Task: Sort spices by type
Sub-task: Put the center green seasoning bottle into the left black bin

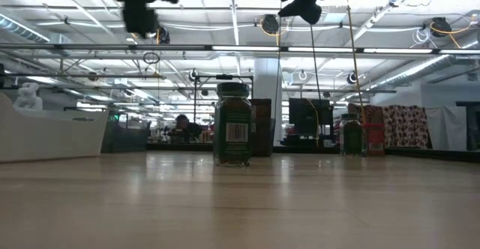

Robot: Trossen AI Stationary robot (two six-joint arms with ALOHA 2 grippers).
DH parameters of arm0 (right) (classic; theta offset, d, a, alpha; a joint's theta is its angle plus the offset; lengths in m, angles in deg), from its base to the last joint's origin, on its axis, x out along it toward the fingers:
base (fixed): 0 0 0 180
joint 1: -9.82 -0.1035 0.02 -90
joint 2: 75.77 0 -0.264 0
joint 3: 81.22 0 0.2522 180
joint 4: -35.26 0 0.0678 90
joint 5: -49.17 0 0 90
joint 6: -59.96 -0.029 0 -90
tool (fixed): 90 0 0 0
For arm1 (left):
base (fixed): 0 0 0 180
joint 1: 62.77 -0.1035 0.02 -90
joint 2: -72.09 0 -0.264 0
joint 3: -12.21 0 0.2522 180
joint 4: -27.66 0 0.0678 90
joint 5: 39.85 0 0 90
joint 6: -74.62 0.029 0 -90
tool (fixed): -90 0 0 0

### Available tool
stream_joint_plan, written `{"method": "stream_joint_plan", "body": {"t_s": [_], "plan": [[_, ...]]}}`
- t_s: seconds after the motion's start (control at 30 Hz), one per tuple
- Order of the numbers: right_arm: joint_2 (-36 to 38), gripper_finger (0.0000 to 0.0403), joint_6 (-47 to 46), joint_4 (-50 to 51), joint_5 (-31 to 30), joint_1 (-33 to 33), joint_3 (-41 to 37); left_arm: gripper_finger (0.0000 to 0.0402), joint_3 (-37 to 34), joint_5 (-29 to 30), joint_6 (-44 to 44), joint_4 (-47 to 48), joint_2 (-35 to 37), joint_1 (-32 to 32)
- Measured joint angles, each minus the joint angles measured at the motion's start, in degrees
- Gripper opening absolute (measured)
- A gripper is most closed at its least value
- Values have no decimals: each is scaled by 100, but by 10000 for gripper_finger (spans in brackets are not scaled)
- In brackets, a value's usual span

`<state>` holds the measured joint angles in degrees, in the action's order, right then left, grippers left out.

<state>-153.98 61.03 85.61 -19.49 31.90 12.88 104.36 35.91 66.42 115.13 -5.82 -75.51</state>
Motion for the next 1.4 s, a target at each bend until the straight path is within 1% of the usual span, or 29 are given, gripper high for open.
{"method": "stream_joint_plan", "body": {"t_s": [0.1, 0.27, 0.33, 0.43, 0.57, 0.63, 0.73, 0.87, 0.97, 1.03, 1.17, 1.27, 1.4], "plan": [[-151, 192, -44, -152, 4, -288, 0, 107, -2, 293, 32, 561, -10, 230], [-450, 192, -369, -846, -2, -785, 0, 107, -4, 302, 163, 409, 287, 806], [-537, 192, -633, -1084, -18, -962, 0, 107, -4, 359, 163, 266, 452, 1090], [-549, 192, -1166, -1288, -66, -1194, 0, 107, -4, 818, 178, -53, 612, 1520], [-514, 192, -1779, -1249, -584, -1597, 2, 107, -4, 1646, 477, -257, 694, 1916], [-499, 192, -2099, -1197, -804, -1807, 0, 107, -12, 1836, 716, -383, 676, 2021], [-481, 192, -2658, -810, -1063, -2107, 2, 107, -297, 1815, 1077, -1067, 774, 2105], [-481, 192, -3465, -80, -1274, -2459, 2, 107, -1138, 1459, 1307, -2326, 1108, 2113], [-450, 192, -3779, 480, -1286, -2634, 2, 107, -1771, 1429, 1190, -3233, 1372, 2104], [-390, 192, -3810, 841, -1379, -2704, 1, 107, -2123, 1470, 1031, -3785, 1464, 2102], [-207, 192, -3573, 1540, -1787, -2726, 2, 107, -2620, 1749, 678, -4368, 1374, 2102], [13, 192, -3321, 1936, -1871, -2701, 2, 107, -2781, 1784, 558, -4781, 1135, 2106], [393, 192, -2942, 2367, -1869, -2703, 2, 107, -2813, 1781, 553, -5864, 759, 2156]]}}
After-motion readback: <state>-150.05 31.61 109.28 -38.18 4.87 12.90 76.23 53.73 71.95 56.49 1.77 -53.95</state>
